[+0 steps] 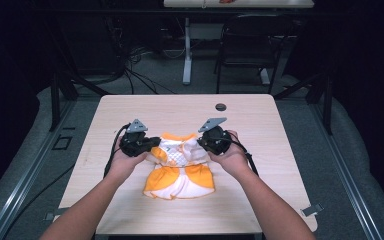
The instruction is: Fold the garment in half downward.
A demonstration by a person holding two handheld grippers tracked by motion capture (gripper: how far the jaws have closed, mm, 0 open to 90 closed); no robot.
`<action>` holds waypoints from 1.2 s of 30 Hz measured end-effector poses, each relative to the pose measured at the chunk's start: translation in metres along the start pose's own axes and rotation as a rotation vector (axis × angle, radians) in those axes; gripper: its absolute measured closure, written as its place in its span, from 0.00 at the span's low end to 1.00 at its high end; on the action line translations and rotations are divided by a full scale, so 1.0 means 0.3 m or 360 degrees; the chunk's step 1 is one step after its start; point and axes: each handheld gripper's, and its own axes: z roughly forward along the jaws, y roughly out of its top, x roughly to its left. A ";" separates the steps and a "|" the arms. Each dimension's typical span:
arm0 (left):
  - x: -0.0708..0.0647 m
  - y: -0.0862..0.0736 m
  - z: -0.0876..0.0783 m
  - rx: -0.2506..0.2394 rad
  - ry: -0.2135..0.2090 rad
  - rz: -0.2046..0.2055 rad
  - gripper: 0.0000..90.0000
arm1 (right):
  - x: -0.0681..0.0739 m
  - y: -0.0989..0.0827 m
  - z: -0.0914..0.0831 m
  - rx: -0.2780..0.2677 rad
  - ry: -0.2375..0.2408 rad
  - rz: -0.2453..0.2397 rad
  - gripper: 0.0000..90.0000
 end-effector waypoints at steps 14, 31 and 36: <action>-0.026 -0.123 0.023 0.0029 -0.0088 -0.0053 0.95 | 0.052 -0.092 0.032 0.0011 0.0091 0.0058 0.97; -0.106 -0.166 -0.095 -0.0054 -0.0231 -0.0116 0.73 | 0.125 -0.173 -0.087 -0.0137 0.0245 0.0187 0.75; -0.072 -0.123 -0.087 0.0022 -0.0105 -0.0187 0.91 | 0.094 -0.139 -0.086 -0.0163 0.0173 0.0244 0.93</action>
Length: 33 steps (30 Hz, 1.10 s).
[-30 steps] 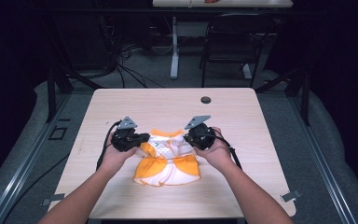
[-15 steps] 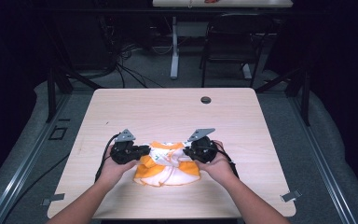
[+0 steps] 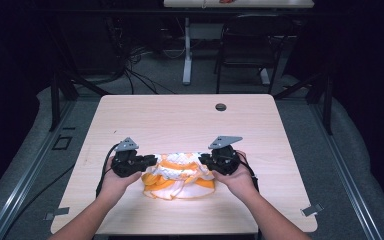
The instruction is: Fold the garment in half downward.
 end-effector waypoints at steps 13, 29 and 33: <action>-0.089 -0.119 0.038 0.0161 -0.0145 0.0065 1.00 | 0.103 -0.092 0.076 0.0185 0.0167 -0.0107 0.99; -0.089 -0.239 0.073 0.0209 -0.0118 0.0107 1.00 | 0.142 -0.240 0.103 0.0248 0.0223 -0.0062 1.00; -0.090 -0.239 0.074 0.0206 -0.0118 0.0098 1.00 | 0.141 -0.241 0.105 0.0249 0.0226 -0.0058 1.00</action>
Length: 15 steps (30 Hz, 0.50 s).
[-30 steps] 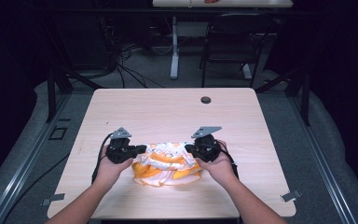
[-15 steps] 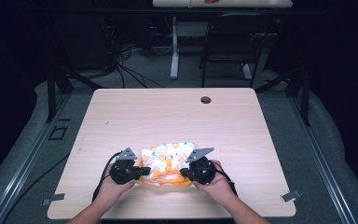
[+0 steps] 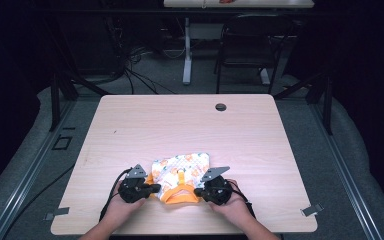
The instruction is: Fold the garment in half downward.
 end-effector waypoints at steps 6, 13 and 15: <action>0.001 -0.002 0.001 -0.0002 -0.0005 -0.0010 1.00 | -0.002 0.001 0.001 0.0007 0.0005 0.0006 1.00; 0.008 0.003 0.006 -0.0007 0.0005 -0.0011 1.00 | -0.005 0.003 0.005 0.0009 0.0008 0.0001 1.00; 0.015 0.008 0.008 -0.0004 0.0003 -0.0018 1.00 | -0.009 0.008 0.006 0.0017 0.0007 0.0008 1.00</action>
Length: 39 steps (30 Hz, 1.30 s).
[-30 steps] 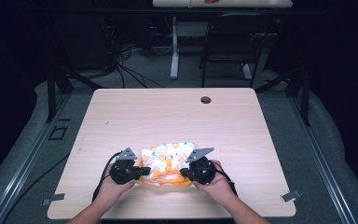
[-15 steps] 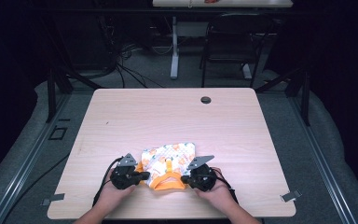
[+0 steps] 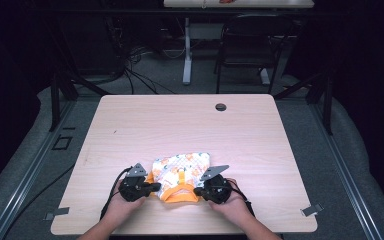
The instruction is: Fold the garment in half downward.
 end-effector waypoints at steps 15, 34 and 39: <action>0.049 0.048 0.031 -0.0005 0.0060 -0.0051 1.00 | -0.048 0.034 0.022 0.0000 -0.0024 0.0060 1.00; 0.137 0.125 0.081 -0.0013 0.0140 -0.0134 1.00 | -0.134 0.108 0.065 0.0017 -0.0100 0.0129 1.00; 0.150 0.138 0.095 -0.0036 0.0172 -0.0148 1.00 | -0.153 0.121 0.075 0.0003 -0.0121 0.0151 1.00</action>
